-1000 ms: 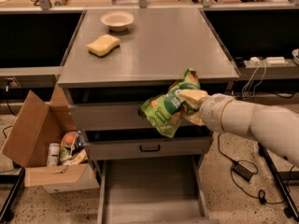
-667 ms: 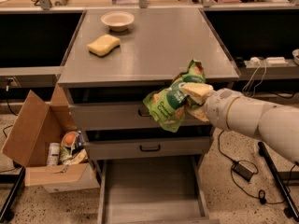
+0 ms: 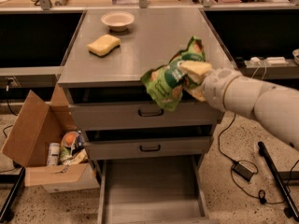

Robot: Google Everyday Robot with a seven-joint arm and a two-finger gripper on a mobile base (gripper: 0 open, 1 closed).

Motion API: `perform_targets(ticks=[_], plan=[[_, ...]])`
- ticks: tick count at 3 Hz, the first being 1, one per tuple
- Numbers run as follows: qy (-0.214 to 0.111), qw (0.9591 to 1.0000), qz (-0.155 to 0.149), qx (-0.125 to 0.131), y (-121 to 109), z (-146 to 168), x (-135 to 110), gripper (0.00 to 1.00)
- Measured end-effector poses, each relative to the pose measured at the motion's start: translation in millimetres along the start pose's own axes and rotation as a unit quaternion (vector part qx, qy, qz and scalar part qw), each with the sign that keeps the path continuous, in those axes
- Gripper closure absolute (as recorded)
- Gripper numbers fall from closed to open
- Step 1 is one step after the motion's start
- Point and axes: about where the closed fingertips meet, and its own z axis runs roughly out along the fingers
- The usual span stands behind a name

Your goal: Pick green rice chip bag from bottom drawer and place on counter

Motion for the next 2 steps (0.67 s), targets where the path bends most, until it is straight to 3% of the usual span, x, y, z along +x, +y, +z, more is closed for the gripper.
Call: perform_targets(ticks=[1, 2], plan=[[0.021, 0.9978, -0.043, 0.046, -68, 15, 26, 1.00], [0.033, 0.9943, -0.076, 0.067, -126, 45, 67, 1.00]])
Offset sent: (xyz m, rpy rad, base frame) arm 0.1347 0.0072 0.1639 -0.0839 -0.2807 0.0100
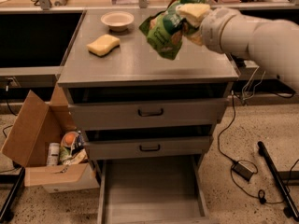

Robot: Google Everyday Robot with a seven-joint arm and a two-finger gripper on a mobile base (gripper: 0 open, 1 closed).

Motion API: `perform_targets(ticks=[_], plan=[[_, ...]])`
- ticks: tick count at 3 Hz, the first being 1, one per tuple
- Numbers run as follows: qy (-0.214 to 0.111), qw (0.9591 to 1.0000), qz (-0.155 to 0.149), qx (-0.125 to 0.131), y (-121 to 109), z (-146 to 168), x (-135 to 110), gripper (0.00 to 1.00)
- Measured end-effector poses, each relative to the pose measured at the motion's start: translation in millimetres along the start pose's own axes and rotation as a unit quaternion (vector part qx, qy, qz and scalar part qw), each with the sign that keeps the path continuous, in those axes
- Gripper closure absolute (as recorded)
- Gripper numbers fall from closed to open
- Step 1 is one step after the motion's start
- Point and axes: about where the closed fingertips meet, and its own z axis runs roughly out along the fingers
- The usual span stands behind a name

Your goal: Pick green rice chip bag from bottom drawer and place on counter

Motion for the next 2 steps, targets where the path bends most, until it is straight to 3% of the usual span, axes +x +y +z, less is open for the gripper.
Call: perform_targets(ticks=[1, 2], plan=[[-0.005, 0.9999, -0.006, -0.008, -6, 36, 23, 1.00], [-0.012, 0.9995, -0.008, -0.029, 2, 73, 41, 1.00]])
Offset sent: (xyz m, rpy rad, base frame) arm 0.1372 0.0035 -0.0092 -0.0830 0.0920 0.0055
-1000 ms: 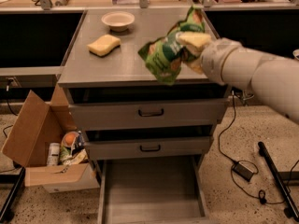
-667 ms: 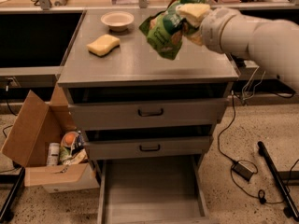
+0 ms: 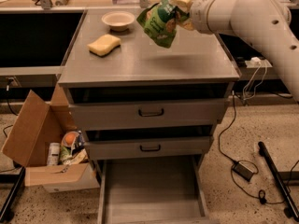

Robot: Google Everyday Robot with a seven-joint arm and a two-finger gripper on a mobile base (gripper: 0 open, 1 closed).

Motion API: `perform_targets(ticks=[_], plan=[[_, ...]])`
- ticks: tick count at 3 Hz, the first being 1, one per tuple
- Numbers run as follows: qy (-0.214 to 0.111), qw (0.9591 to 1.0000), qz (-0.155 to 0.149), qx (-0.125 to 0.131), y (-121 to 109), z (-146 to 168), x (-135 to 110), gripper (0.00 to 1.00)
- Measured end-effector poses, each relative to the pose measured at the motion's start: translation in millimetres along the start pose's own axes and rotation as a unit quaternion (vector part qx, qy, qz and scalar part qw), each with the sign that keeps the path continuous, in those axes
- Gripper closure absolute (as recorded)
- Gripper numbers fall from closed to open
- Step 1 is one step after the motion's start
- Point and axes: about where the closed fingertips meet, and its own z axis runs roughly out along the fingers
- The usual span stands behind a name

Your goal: Pick green rice chip bag from bottom drawer and place on counter

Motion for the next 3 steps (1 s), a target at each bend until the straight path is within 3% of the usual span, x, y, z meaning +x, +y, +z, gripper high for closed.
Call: perform_targets(ticks=[1, 2, 3], plan=[[-0.009, 0.9996, 0.003, -0.025, 12, 34, 12, 1.00], [-0.017, 0.9983, 0.013, -0.054, 30, 66, 20, 0.74], [-0.022, 0.9973, 0.017, -0.068, 39, 80, 21, 0.51]])
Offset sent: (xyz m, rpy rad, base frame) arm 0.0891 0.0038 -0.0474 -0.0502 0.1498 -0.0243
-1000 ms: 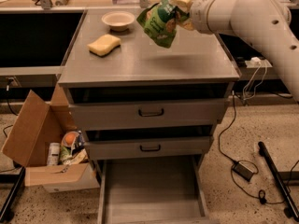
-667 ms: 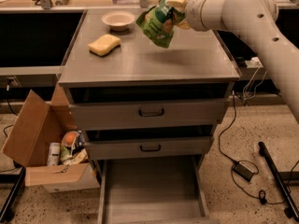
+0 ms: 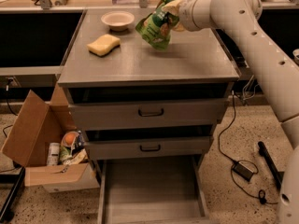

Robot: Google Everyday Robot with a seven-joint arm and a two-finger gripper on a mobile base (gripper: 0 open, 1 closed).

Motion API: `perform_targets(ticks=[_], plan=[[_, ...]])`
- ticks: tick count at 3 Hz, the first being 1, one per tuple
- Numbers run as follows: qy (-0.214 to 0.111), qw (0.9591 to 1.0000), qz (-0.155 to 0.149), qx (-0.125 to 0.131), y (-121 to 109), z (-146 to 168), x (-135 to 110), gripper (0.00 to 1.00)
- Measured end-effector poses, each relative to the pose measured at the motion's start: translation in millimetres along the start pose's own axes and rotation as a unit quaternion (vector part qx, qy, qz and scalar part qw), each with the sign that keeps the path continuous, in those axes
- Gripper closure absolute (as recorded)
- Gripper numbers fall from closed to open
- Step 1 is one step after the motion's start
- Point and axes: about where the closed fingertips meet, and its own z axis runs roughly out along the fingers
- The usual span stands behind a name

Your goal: Pick green rice chip bag from bottom drawer and place on counter

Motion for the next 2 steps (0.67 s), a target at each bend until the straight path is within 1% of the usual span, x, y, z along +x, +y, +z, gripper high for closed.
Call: perform_targets(ticks=[1, 2], plan=[[-0.006, 0.9999, 0.002, -0.011, 4.9, 10.8, 0.6, 0.20], [-0.009, 0.9998, 0.003, -0.015, 6.9, 14.4, 0.7, 0.00]])
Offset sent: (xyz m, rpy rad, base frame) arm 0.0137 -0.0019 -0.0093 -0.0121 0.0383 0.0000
